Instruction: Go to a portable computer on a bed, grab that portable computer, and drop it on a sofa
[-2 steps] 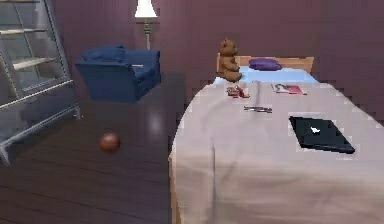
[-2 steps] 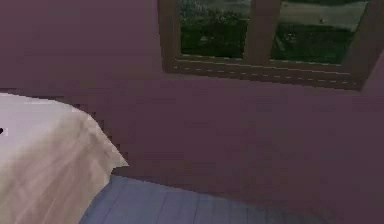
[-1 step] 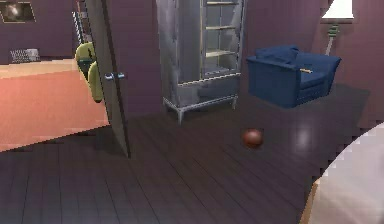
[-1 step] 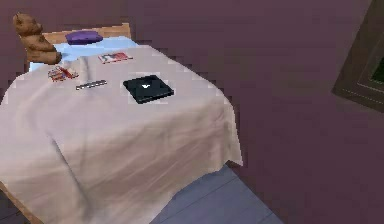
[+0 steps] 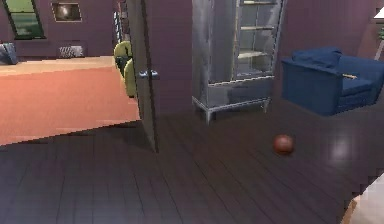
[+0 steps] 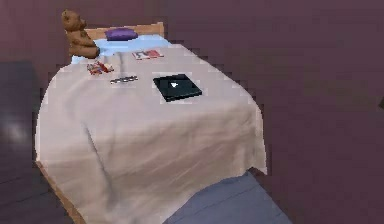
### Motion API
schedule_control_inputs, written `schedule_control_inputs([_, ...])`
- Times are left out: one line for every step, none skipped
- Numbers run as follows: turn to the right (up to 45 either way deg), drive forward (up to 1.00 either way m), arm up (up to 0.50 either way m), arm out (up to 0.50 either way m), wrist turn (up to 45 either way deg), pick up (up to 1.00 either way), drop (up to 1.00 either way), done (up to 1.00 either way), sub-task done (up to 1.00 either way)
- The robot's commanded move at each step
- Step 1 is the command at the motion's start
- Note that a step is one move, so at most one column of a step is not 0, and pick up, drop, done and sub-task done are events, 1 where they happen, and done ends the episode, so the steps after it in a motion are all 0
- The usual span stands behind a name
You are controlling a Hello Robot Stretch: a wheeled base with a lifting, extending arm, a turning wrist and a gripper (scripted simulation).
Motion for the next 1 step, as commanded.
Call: schedule_control_inputs([45.0, 0.0, 0.0, 0.0, 0.0, 0.0, 0.0, 0.0, 0.0])
